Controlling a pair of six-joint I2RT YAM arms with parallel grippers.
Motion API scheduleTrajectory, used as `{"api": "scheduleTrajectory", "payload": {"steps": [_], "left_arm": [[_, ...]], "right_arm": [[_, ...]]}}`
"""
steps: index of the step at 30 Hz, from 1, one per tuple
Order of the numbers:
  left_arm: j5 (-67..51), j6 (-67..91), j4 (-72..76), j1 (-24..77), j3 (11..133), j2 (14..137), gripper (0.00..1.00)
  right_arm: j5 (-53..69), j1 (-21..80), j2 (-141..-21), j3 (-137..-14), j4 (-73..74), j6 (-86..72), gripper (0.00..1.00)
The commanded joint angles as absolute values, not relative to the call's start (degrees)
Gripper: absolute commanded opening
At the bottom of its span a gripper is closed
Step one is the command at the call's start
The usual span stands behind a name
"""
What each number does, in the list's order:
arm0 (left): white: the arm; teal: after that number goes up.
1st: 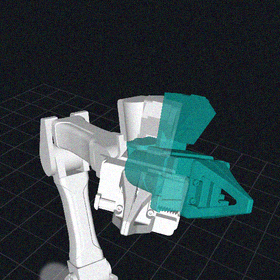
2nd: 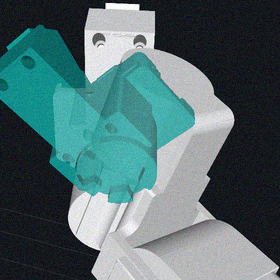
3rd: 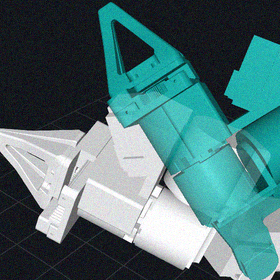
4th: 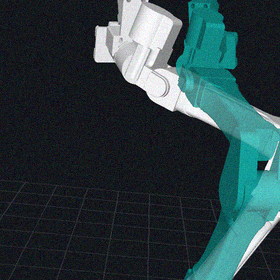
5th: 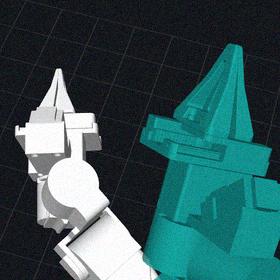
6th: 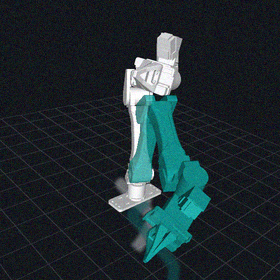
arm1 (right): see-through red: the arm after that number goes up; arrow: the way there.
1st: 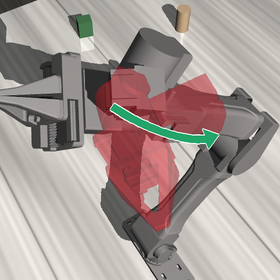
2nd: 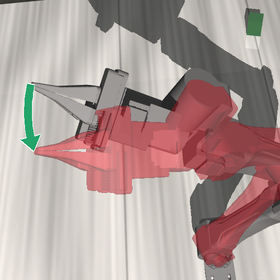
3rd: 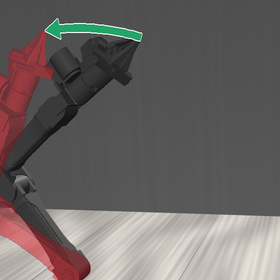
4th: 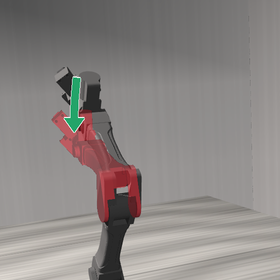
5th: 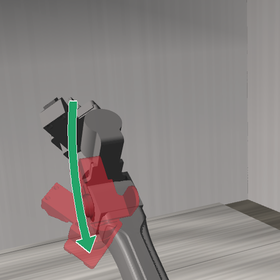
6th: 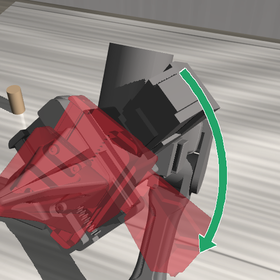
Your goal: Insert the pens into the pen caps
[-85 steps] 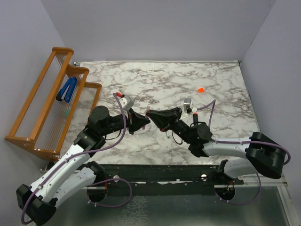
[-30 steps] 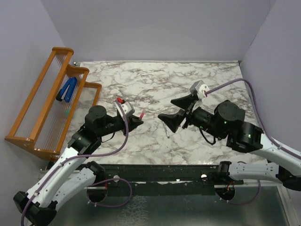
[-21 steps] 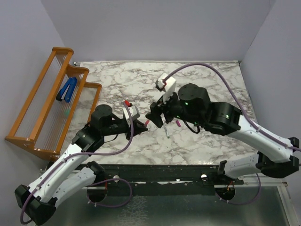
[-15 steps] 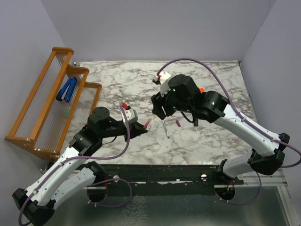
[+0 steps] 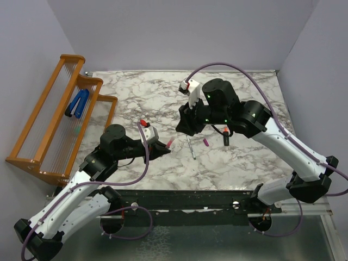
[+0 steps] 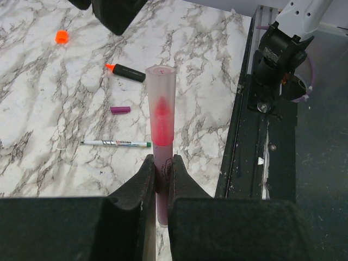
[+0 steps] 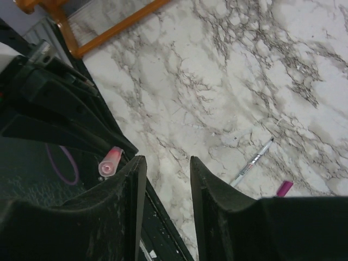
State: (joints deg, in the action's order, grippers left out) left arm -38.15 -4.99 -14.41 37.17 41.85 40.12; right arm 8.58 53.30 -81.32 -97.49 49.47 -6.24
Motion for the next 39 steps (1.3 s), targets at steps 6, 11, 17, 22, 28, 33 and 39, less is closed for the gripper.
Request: {"api": "scheduleTrajectory", "payload": {"steps": [6,11,17,22,28,33,39], "left_arm": [[-37.93,-5.61,-13.45,37.41,41.37,40.14,0.0],[-37.46,-5.59,-13.45,37.44,41.4,40.02,0.0],[-37.1,-5.71,-13.4,37.44,41.46,39.98,0.0],[-37.09,-5.81,-13.6,37.44,41.68,40.34,0.0],[-36.74,-5.91,-13.71,37.39,41.66,40.11,0.0],[-36.69,-5.89,-13.75,37.4,41.66,40.11,0.0],[-36.56,-5.94,-13.8,37.44,41.74,40.15,0.0]], "right_arm": [[19.83,53.59,-81.92,-99.57,51.18,-6.1,0.39],[22.05,53.56,-82.66,-96.94,50.8,-6.52,0.37],[25.0,53.53,-83.03,-96.47,50.89,-6.68,0.37],[26.98,53.6,-83.12,-96.28,50.46,-6.76,0.37],[28.58,53.56,-83.52,-96.9,50.71,-6.76,0.38],[31.54,53.57,-82.89,-96.49,49.81,-6.77,0.4],[32.83,53.6,-82.18,-97.12,49.71,-6.67,0.41]]}}
